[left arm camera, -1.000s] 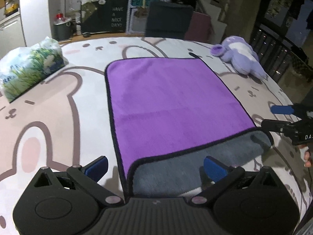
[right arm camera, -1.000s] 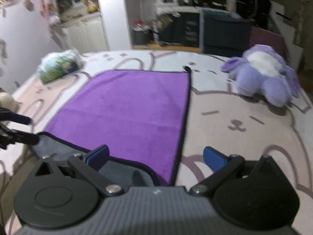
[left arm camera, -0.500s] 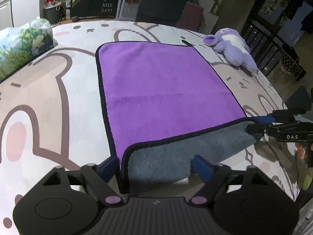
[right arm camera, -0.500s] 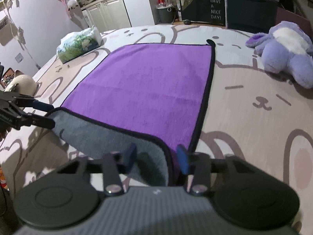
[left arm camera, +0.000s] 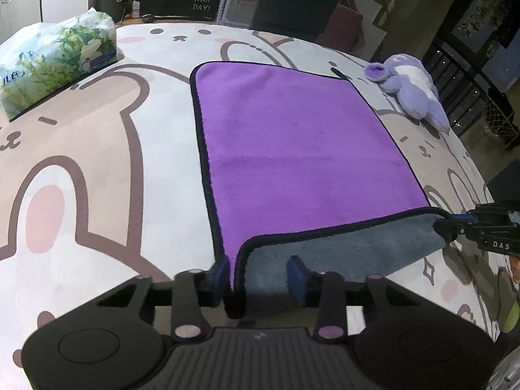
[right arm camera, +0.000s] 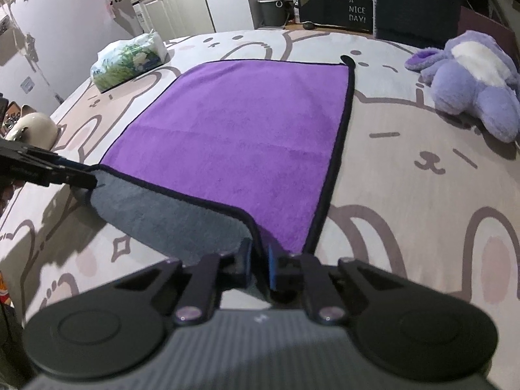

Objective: Fold towel

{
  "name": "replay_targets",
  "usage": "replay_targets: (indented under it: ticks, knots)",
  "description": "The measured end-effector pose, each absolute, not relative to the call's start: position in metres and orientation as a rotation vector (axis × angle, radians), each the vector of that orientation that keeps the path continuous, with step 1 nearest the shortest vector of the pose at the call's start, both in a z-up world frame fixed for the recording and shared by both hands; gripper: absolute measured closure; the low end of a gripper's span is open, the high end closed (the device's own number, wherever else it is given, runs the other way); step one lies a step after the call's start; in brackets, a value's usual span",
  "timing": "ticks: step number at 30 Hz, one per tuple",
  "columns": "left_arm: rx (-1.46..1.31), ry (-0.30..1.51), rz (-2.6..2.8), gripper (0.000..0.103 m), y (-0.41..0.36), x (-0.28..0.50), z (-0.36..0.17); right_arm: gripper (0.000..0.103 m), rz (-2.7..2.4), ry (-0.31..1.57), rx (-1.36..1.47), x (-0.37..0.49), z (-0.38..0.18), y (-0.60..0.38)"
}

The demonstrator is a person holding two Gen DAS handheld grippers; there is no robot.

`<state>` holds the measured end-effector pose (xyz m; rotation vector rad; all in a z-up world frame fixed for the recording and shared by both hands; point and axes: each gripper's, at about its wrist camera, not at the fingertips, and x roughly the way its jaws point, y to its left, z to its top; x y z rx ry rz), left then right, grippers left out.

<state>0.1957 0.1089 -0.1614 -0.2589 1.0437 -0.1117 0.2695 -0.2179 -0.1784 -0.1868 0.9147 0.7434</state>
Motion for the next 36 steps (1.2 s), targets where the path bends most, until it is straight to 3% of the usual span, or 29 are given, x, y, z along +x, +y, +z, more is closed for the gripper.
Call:
replay_targets:
  ticks: [3,7,36]
  knots:
    - [-0.253,1.065,-0.100,0.089,0.109,0.196,-0.162,0.095,0.737,0.912,-0.191,0.269,-0.176,-0.217]
    - [-0.240,1.074,-0.098,0.098,0.109,0.196,-0.162,0.096,0.736,0.906,-0.205,0.268,-0.174,-0.215]
    - [-0.290,0.702,0.065,0.098,0.124,0.278,-0.084,0.097,0.605,0.635,-0.006,0.345,-0.103,-0.202]
